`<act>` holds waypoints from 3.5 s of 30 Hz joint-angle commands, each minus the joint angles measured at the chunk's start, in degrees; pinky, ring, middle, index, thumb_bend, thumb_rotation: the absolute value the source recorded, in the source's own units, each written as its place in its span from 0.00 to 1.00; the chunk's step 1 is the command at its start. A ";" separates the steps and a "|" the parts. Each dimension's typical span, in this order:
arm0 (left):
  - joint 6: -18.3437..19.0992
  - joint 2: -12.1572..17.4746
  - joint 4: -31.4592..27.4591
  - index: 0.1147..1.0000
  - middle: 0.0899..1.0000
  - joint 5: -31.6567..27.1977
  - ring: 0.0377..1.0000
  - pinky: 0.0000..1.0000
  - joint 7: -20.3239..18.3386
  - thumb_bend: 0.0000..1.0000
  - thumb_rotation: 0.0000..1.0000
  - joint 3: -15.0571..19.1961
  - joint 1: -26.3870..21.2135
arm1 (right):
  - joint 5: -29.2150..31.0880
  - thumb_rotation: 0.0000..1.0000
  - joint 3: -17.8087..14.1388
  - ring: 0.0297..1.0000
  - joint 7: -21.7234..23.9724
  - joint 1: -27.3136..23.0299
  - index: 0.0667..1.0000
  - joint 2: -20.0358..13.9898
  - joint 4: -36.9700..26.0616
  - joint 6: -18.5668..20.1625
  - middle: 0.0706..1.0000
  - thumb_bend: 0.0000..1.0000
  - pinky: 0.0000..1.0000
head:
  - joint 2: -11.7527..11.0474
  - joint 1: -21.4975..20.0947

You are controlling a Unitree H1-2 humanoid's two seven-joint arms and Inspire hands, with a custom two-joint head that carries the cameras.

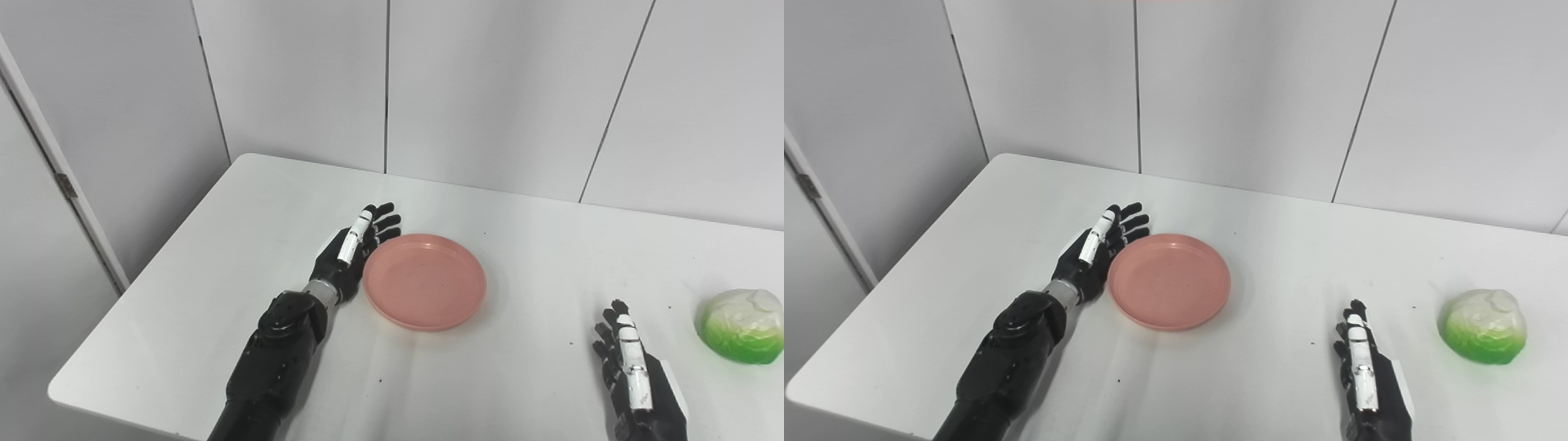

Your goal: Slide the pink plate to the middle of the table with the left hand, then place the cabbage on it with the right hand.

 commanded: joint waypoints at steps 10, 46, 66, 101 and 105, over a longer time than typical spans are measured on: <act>3.40 -2.12 -4.90 0.86 0.89 1.04 0.90 0.90 -1.48 0.39 1.00 -3.26 1.64 | -1.19 1.00 1.24 1.00 -0.67 -1.49 1.00 2.11 0.15 -3.46 1.00 0.18 1.00 | 1.06 -3.55; 3.20 -3.78 -6.63 0.88 0.90 3.33 0.91 0.93 -1.49 0.42 1.00 -4.50 2.90 | -4.31 1.00 1.16 0.97 -3.65 -2.98 0.99 3.24 2.32 -6.95 0.98 0.21 0.97 | 1.23 -14.21; -1.92 -0.78 -0.61 0.89 0.91 0.85 0.91 0.93 -5.26 0.41 1.00 -0.14 2.83 | -21.20 1.00 1.66 0.92 -9.33 -12.79 0.93 -2.21 2.69 -15.86 0.92 0.38 0.89 | -2.25 -28.39; -8.38 4.95 13.71 0.88 0.90 -4.24 0.90 0.92 -14.47 0.45 0.97 4.47 -1.72 | -42.53 0.62 -9.40 0.95 -13.97 -15.62 1.00 -18.00 4.36 -7.69 1.00 0.98 0.83 | -1.22 -37.72; -7.17 5.28 12.76 0.88 0.90 -4.78 0.90 0.93 -14.46 0.44 0.97 4.75 -1.52 | -41.93 0.60 -9.43 0.94 -13.37 -14.82 1.00 -18.51 5.94 -6.51 1.00 1.00 0.80 | -0.83 -38.00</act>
